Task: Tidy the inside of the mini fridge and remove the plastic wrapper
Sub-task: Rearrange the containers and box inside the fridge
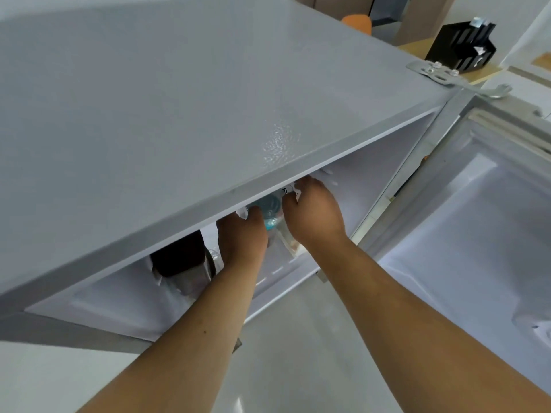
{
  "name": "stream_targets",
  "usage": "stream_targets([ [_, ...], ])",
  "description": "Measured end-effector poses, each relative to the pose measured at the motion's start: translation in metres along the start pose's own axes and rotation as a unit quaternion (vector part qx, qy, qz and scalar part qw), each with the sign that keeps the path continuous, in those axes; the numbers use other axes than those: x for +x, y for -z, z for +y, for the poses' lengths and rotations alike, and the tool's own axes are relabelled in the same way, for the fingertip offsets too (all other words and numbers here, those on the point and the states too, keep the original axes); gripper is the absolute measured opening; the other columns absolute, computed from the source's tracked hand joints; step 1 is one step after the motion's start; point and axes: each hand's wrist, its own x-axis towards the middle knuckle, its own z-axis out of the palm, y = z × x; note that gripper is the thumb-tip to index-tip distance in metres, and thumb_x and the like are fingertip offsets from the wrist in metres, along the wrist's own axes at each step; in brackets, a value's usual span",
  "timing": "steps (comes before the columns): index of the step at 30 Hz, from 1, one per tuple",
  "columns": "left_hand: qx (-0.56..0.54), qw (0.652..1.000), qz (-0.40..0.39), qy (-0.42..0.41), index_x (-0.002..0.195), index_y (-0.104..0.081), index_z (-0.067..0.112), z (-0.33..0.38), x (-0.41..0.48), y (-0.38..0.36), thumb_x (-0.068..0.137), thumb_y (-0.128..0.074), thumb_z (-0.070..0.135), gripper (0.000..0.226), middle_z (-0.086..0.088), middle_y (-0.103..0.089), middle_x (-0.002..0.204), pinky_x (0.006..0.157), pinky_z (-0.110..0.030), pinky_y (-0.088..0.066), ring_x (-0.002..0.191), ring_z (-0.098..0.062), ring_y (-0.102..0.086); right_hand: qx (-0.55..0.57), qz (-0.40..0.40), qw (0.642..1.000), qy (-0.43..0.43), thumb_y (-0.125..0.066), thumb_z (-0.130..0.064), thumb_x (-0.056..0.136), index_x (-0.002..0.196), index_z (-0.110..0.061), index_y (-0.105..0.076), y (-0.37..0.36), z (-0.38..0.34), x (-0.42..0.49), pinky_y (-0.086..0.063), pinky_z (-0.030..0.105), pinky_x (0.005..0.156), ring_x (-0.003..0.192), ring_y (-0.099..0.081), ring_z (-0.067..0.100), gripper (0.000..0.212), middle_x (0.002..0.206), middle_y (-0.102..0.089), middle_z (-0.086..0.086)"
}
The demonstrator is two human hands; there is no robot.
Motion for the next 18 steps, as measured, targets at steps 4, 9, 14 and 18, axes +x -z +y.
stream_targets([
  [4,0.018,0.999,-0.033,-0.017,0.139,-0.056,0.015,0.000,0.004,0.001,0.096,-0.053,0.028,0.045,-0.010,-0.060,0.143,0.094,-0.031,-0.044,0.125,-0.032,-0.059,0.054,-0.188,0.966,-0.171,-0.048,-0.018,0.102,0.145,-0.016,-0.049,-0.004,0.006,0.014,-0.050,0.037,0.094,0.121,-0.060,0.032,0.044,0.135,-0.061,0.012],
  [9,0.037,0.996,-0.069,-0.044,0.135,-0.061,0.014,0.007,0.002,0.006,0.093,-0.053,0.025,0.044,-0.006,-0.064,0.139,0.102,-0.035,-0.048,0.125,-0.027,-0.060,0.131,-0.184,0.951,-0.211,-0.047,-0.008,0.101,0.136,-0.017,-0.062,-0.010,0.005,0.010,-0.056,0.044,0.097,0.109,-0.066,0.030,0.038,0.127,-0.067,0.012],
  [14,0.054,0.990,-0.088,-0.094,0.130,-0.064,0.027,0.002,-0.020,0.019,0.090,-0.054,0.031,0.042,0.001,-0.068,0.131,0.094,-0.036,-0.049,0.117,-0.023,-0.062,0.165,-0.142,0.955,-0.201,-0.047,-0.013,0.092,0.137,-0.022,-0.062,0.001,0.016,-0.014,-0.055,0.047,0.096,0.113,-0.064,0.030,0.049,0.133,-0.064,0.007],
  [18,0.066,0.988,-0.097,-0.100,0.135,-0.061,0.030,-0.024,-0.043,0.028,0.094,-0.057,0.032,0.041,0.008,-0.067,0.134,0.084,-0.022,-0.041,0.099,-0.001,-0.060,0.174,-0.135,0.954,-0.205,-0.049,-0.020,0.092,0.137,-0.026,-0.061,0.004,0.032,-0.042,-0.056,0.031,0.072,0.091,-0.067,0.019,0.046,0.118,-0.066,0.001],
])
